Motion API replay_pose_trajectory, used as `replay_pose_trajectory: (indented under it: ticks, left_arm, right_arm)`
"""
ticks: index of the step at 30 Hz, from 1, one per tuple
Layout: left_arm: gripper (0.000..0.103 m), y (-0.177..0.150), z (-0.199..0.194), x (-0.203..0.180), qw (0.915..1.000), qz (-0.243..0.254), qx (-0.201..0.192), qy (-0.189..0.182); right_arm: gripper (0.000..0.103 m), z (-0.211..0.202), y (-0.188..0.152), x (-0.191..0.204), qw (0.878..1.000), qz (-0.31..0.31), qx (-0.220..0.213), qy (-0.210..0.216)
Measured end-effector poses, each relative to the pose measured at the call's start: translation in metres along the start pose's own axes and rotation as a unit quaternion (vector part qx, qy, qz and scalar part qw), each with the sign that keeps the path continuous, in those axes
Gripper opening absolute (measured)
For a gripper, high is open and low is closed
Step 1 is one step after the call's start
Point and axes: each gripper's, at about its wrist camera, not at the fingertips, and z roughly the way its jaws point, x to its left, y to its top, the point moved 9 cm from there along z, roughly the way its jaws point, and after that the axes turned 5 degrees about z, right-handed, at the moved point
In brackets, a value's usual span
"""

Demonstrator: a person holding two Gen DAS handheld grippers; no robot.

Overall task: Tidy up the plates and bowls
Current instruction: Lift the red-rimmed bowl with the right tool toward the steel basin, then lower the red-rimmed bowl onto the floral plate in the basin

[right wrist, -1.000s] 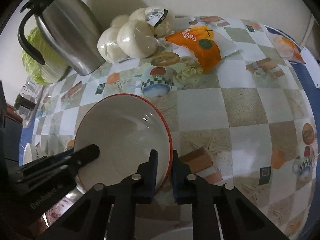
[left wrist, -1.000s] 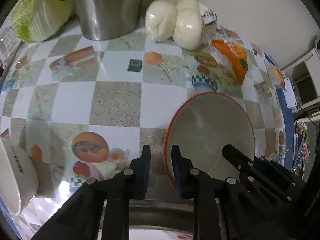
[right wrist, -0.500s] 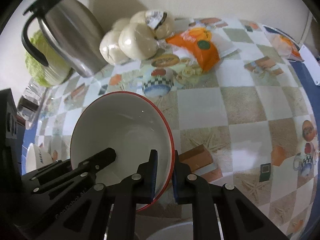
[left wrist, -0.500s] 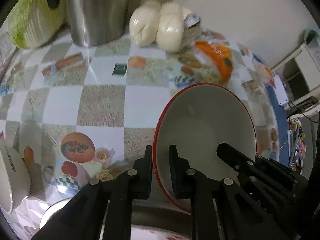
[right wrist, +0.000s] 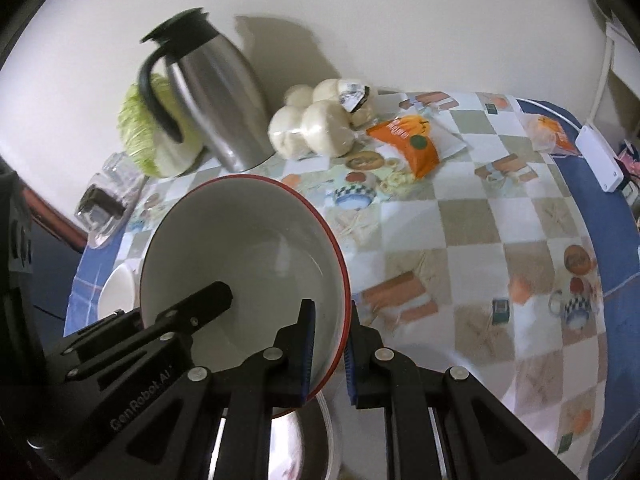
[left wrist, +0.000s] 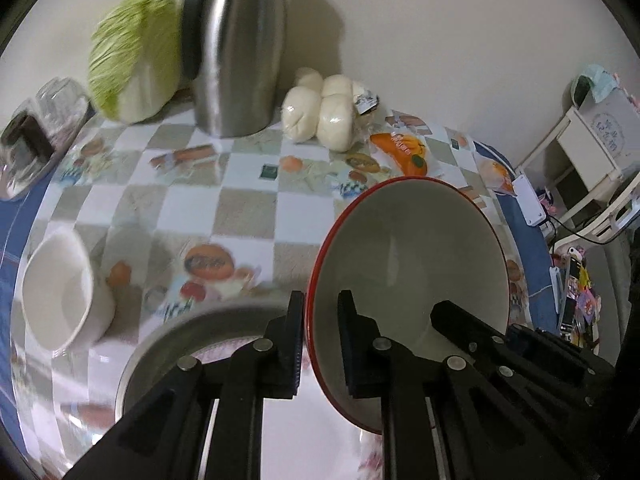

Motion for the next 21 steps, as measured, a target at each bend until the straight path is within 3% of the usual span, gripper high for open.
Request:
replay_pose_trajectory:
  ticks: [9, 21]
  left_arm:
    - [0.016, -0.051, -0.024, 0.036, 0.9995, -0.03, -0.006, 0.012]
    - [0.016, -0.091, -0.053, 0.064, 0.9975, -0.068, -0.016, -0.008]
  right_arm:
    - [0.016, -0.003, -0.055, 0.036, 1.0, -0.016, 0.009, 0.015]
    - [0.016, -0.016, -0.101, 0.061, 0.999, 0.004, 0.005, 0.042]
